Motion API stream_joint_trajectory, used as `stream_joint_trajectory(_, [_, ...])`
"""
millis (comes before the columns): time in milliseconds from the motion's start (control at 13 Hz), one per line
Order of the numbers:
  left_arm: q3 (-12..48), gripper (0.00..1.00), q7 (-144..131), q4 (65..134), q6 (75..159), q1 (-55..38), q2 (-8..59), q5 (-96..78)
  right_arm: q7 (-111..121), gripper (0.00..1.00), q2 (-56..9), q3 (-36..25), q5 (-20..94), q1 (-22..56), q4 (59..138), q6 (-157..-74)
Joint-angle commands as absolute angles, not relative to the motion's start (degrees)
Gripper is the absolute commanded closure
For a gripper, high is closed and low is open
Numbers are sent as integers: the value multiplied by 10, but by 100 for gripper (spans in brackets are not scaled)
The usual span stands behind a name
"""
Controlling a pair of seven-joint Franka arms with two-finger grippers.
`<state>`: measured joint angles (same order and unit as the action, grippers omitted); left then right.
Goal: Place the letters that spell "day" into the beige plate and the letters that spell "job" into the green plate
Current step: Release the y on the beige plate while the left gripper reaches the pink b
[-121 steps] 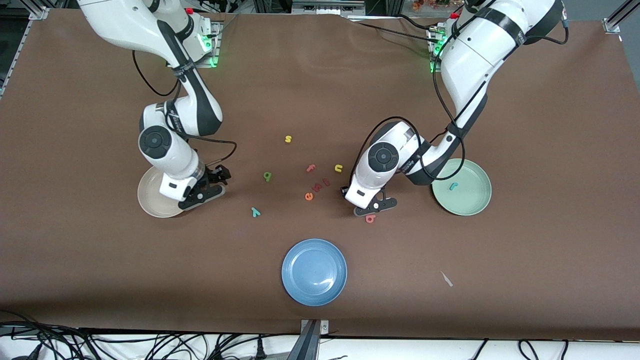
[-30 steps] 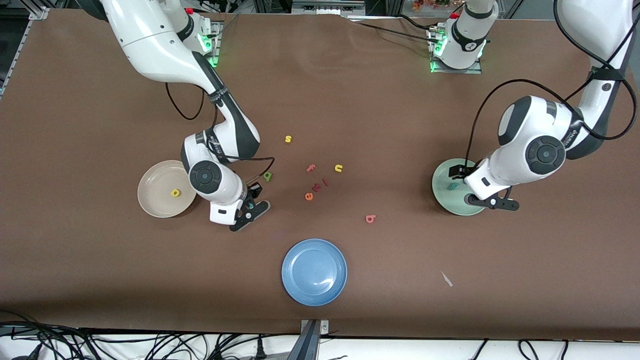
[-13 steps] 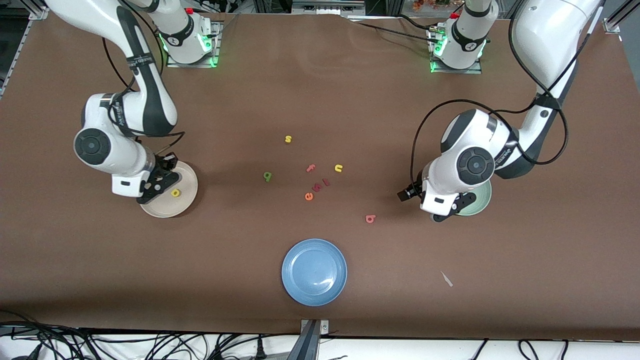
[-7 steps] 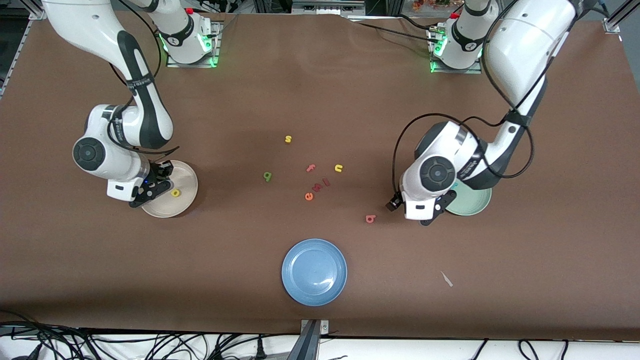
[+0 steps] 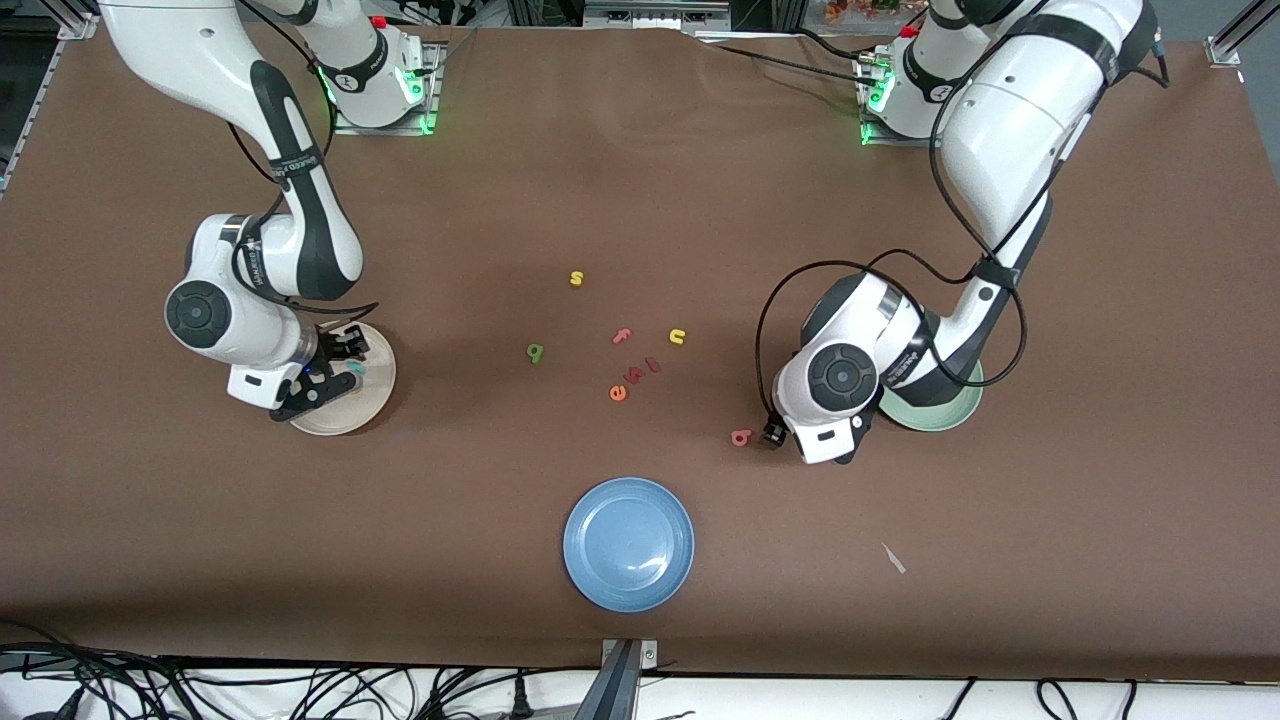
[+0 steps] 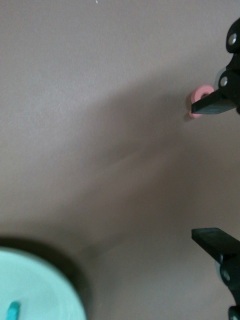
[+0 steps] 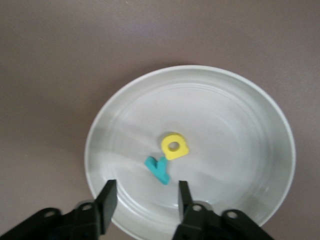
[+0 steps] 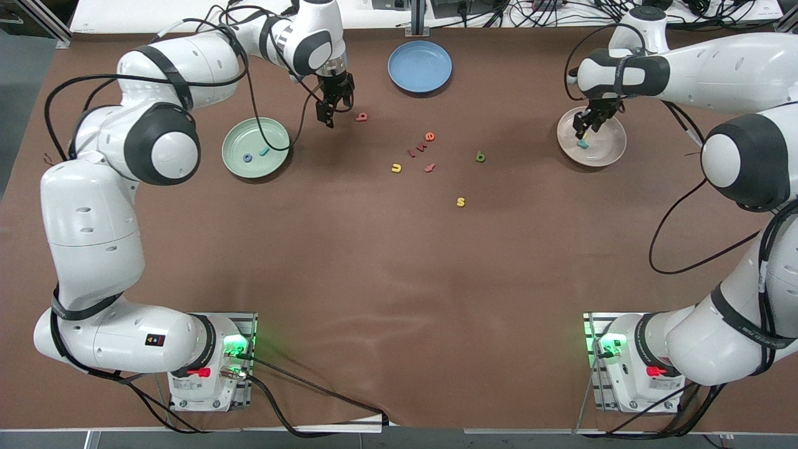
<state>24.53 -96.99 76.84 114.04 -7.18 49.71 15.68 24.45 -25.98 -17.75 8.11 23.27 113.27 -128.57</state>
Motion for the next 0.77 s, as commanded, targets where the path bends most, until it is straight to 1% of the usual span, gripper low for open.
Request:
stream_joint_trajectory(0, [229,0,-1000,707,1172,-101,534,170,195,0,-252,-168,94,235,1129,-1268])
stream_joint_trajectory(154, [228,0,-1000,708,1211,-98,540,168,155,0,-250,-157,139,237,1129,-1267])
stream_joint_trajectory(461, [228,2,-1042,713,1215,-102,545,164,-23,0,-248,-99,144,239,1129,-1284])
stream_joint_trajectory(538, [228,4,-1050,717,1215,-102,546,167,-68,0,-249,-88,144,242,1129,-1293])
stream_joint_trajectory(614, [228,10,-1051,717,1215,-102,548,168,-111,0,-251,-84,142,254,1129,-1301])
stream_joint_trajectory(691, [228,12,-1062,717,1216,-102,550,166,-150,0,-255,-84,142,276,1130,-1319])
